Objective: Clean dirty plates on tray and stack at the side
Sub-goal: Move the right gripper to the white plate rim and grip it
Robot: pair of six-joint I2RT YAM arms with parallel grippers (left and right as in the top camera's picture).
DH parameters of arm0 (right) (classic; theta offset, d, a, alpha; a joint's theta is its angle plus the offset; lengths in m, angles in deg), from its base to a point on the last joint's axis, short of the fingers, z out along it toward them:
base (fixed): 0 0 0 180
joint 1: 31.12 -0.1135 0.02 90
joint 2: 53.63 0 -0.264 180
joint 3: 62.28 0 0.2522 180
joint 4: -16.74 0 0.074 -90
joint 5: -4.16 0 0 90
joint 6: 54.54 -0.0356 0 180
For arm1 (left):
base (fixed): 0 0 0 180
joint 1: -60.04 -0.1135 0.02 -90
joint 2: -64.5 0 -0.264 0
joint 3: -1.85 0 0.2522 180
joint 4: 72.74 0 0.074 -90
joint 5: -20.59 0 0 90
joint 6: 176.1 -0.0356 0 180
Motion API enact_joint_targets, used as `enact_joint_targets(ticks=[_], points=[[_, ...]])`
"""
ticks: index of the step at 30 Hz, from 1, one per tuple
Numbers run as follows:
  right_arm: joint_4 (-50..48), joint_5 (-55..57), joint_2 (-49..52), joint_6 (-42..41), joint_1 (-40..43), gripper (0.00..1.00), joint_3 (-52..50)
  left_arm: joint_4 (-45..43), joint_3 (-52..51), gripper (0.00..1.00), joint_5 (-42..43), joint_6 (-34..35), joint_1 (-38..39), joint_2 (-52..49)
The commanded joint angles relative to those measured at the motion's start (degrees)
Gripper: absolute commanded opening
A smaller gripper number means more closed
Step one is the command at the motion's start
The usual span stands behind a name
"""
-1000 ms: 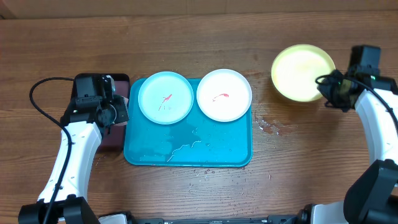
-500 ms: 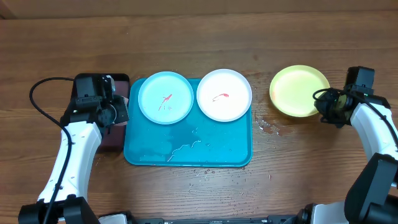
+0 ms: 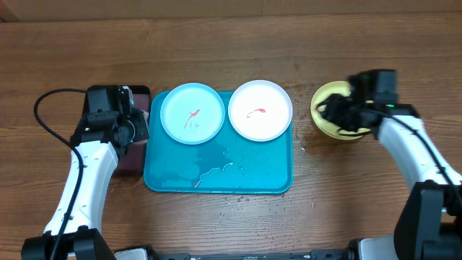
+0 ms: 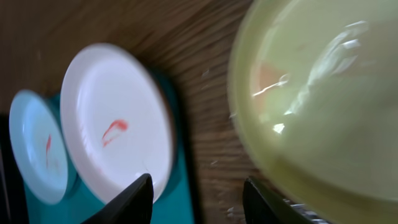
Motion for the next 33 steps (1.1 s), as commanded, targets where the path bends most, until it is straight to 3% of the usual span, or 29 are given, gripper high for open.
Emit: enact_joint_targets(ticks=[1, 7, 12, 20, 29, 30, 33], points=[[1.6, -0.3, -1.4, 3.6, -7.6, 0.5, 5.2, -2.3, 1.4, 0.04, -0.2, -2.2, -0.6, -0.2], [3.6, 3.0, -1.4, 3.3, -19.5, 0.59, 11.7, -7.1, 1.4, 0.04, -4.3, -4.8, -1.0, -1.7], [-2.0, 6.0, 0.0, -3.6, -26.8, 0.59, 11.8, -7.6, 1.4, 0.04, -2.7, -5.2, -3.9, -6.5], [-9.8, 11.2, 9.1, -15.0, -34.8, 0.6, 11.8, -9.6, 1.4, 0.04, -2.5, -13.7, -4.7, -13.1], [-16.0, 15.5, 18.2, -23.9, -39.3, 0.58, 11.8, -11.3, 1.4, 0.05, -2.5, -14.1, -4.7, -16.5], [-16.3, 15.7, 18.7, -24.4, -39.5, 0.58, 11.8, -11.3, 1.4, 0.06, -2.5, -14.1, -4.7, -17.0], [-17.6, 15.6, 20.6, -25.0, -39.5, 0.57, 11.8, -11.3, 1.4, 0.25, -2.5, -14.1, -4.7, -20.1]])
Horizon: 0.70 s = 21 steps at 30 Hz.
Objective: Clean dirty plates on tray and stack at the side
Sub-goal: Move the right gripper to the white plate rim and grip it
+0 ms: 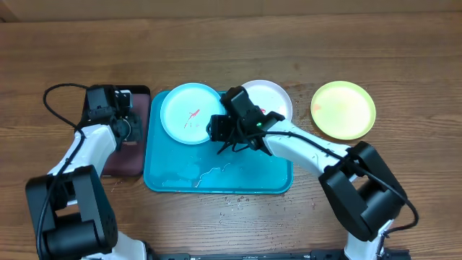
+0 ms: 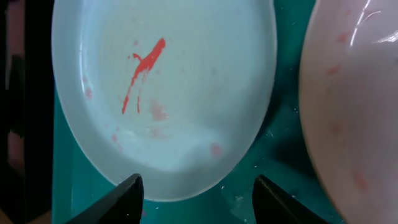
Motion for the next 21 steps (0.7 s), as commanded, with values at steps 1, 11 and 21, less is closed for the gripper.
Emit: enact_joint_targets(ticks=[1, 11, 21], points=[[-1.4, 2.1, 2.1, -2.8, -0.1, 0.57, 1.0, -0.2, 1.4, 0.27, -0.1, -1.1, 0.0, -4.1], [-2.8, 1.5, 3.4, -2.8, -0.1, 0.37, 1.0, -0.1, 1.5, 0.04, -0.1, -0.6, 0.0, -3.4], [-3.5, 1.5, 3.4, -2.8, -0.3, 0.42, 1.0, 3.7, 1.6, 0.52, -0.1, 0.7, 0.0, 4.7]])
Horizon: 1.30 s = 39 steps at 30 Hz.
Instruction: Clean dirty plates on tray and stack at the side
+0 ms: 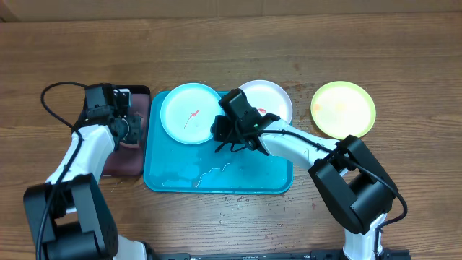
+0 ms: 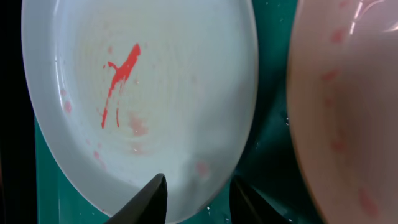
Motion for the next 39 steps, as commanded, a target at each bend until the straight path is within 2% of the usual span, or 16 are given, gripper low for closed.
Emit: enact_joint_targets(ticks=[1, 6, 10, 11, 14, 17, 19, 27, 34, 39], points=[[-1.0, 0.5, 0.3, -0.1, -0.3, 0.43, 1.0, 0.9, 0.7, 0.52, -0.1, 1.7, 0.0, 1.6], [-1.1, 0.5, 0.4, -0.1, -0.3, 0.45, 1.0, 0.5, 0.7, 0.52, 0.0, 3.1, 0.1, -0.7], [-1.4, 0.5, 0.8, -0.2, -0.3, 0.44, 1.0, -0.3, 0.7, 0.49, 0.5, 3.1, 0.0, -3.6], [-1.4, 0.5, 1.0, -0.1, -0.3, 0.41, 1.0, -0.5, 0.7, 0.47, 1.0, 3.1, 0.0, -4.4], [-1.0, 0.4, 1.5, -0.2, -0.3, 0.34, 1.0, -0.8, 0.7, 0.33, 1.3, 3.1, 0.0, -6.1], [0.3, -0.7, 1.7, -0.1, -0.6, 0.24, 1.0, -0.8, 0.7, 0.1, 1.3, 3.1, 0.0, -6.5], [1.3, -2.3, 1.7, -0.1, -0.7, 0.2, 1.0, -0.8, 0.7, 0.04, 1.3, 3.1, 0.0, -6.3], [6.2, -5.0, 0.5, -0.1, -0.8, 0.09, 1.0, 0.2, 0.7, 0.04, 1.5, 3.5, 0.1, -0.1], [8.7, 0.3, -2.5, 0.2, -0.8, 0.06, 1.0, 2.3, 0.7, 0.04, 8.9, 3.5, 0.1, 7.5], [9.1, 1.4, -2.5, 0.3, -0.7, 0.06, 1.0, 3.0, 0.7, 0.04, 9.2, 3.5, 0.1, 9.0]])
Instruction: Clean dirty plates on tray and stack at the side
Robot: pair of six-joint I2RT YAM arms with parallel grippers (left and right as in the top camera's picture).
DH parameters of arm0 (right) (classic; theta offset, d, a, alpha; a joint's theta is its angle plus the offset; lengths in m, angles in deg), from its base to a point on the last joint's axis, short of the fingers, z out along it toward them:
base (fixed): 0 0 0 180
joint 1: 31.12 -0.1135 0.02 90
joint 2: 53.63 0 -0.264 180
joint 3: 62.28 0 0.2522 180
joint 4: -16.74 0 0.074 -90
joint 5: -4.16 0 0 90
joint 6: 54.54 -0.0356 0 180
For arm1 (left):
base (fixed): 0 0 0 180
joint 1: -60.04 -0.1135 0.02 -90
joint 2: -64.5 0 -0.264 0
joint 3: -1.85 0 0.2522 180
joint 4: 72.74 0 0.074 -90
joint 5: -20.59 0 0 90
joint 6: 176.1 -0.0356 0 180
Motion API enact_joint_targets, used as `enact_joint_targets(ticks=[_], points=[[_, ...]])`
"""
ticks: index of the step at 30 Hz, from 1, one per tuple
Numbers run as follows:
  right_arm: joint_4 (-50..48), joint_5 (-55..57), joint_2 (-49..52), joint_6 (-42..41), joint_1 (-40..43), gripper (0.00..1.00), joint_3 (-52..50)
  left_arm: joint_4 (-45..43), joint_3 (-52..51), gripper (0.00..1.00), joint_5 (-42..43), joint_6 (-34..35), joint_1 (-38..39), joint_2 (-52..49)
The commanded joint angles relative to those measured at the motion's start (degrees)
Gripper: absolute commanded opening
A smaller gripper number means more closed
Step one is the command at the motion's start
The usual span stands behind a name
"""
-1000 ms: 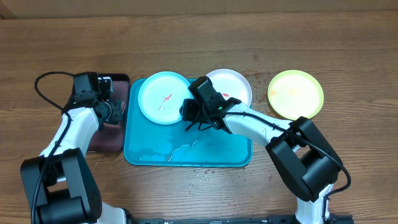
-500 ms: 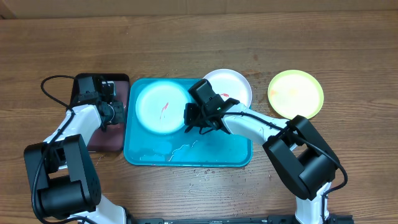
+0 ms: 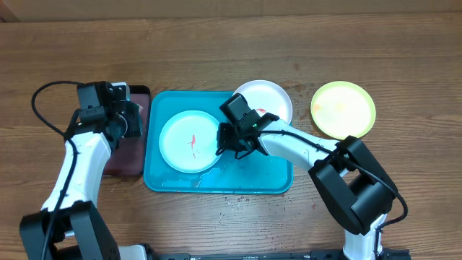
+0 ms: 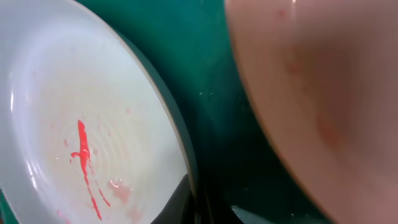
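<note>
A pale blue plate (image 3: 184, 141) with a red smear lies in the front left part of the teal tray (image 3: 260, 170). My right gripper (image 3: 222, 140) is shut on the plate's right rim. In the right wrist view the plate (image 4: 81, 112) fills the left side, and the gripper (image 4: 200, 208) pinches its edge, one finger (image 4: 177, 199) lying on the plate's inside. A white plate (image 3: 266, 100) with red marks rests on the tray's far right corner and shows as the white plate (image 4: 323, 74) in the wrist view. My left gripper (image 3: 121, 119) hovers over a dark maroon pad (image 3: 126, 155).
A yellow-green plate (image 3: 343, 110) sits on the wooden table to the right of the tray. Water streaks and droplets lie on the tray's front half and on the table just before it. The left arm's black cable loops out to the left.
The blue plate has moved from the tray's far left corner toward its front. My right gripper, then narrowly open at the rim, is now shut on it. The left arm shifted slightly left.
My right gripper was first open by the yellow-green plate at the right. It then stood open over the tray between the two dirty plates, then closer around the blue plate's rim. Now it grips that rim and the plate lies nearer the tray's front.
</note>
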Motion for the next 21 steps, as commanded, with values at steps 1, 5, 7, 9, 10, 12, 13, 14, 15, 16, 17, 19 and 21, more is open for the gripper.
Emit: enact_joint_targets(ticks=[1, 5, 7, 9, 10, 12, 13, 14, 15, 16, 17, 19, 21], points=[[-0.2, 2.1, -2.3, 0.2, -0.4, 0.06, 0.5, 0.2, 0.7, 0.04, 2.3, 0.8, 0.1, 1.0], [-0.2, 2.6, -2.3, 0.3, -0.4, 0.06, 0.5, -1.1, 0.7, 0.04, 1.0, 2.3, 0.0, 1.3], [-0.2, 2.9, -2.3, 0.5, -0.4, 0.06, 0.5, -2.1, 0.7, 0.04, 1.2, 3.4, -0.1, 2.3], [-0.3, 3.2, -2.3, 0.5, -0.4, 0.06, 0.5, -2.7, 0.7, 0.04, 2.8, 4.6, -0.5, 3.5], [-0.3, 3.2, -2.3, 0.5, -0.4, 0.06, 0.5, -2.9, 0.7, 0.04, 4.7, 4.7, -1.1, 4.2], [-0.3, 3.4, -2.3, 0.5, -0.4, 0.06, 0.5, -2.8, 0.7, 0.04, 9.6, 4.6, -2.5, 5.3], [-0.3, 3.6, -2.3, 0.5, -0.4, 0.06, 0.5, -2.6, 0.7, 0.04, 13.2, 4.3, -3.6, 5.8], [-0.3, 3.6, -2.3, 0.5, -0.4, 0.06, 0.5, -2.3, 0.7, 0.04, 17.0, 3.3, -4.9, 6.1], [-0.3, 3.6, -2.3, 0.5, -0.4, 0.06, 0.5, -2.0, 0.7, 0.04, 20.5, 2.5, -6.0, 6.2], [-0.4, 3.6, -2.3, 0.5, -0.4, 0.06, 0.5, -1.5, 0.6, 0.04, 23.5, 1.8, -7.3, 6.2], [-0.4, 3.6, -2.3, 0.5, -0.4, 0.06, 0.5, -0.3, 0.6, 0.04, 27.7, 0.4, -9.5, 6.1], [-0.4, 3.6, -2.3, 0.5, -0.4, 0.06, 0.5, 1.1, 0.6, 0.04, 32.5, -2.6, -12.1, 6.1], [-0.4, 3.6, -2.3, 0.5, -0.4, 0.06, 0.5, 2.7, 0.6, 0.04, 37.4, -5.6, -14.9, 6.1]])
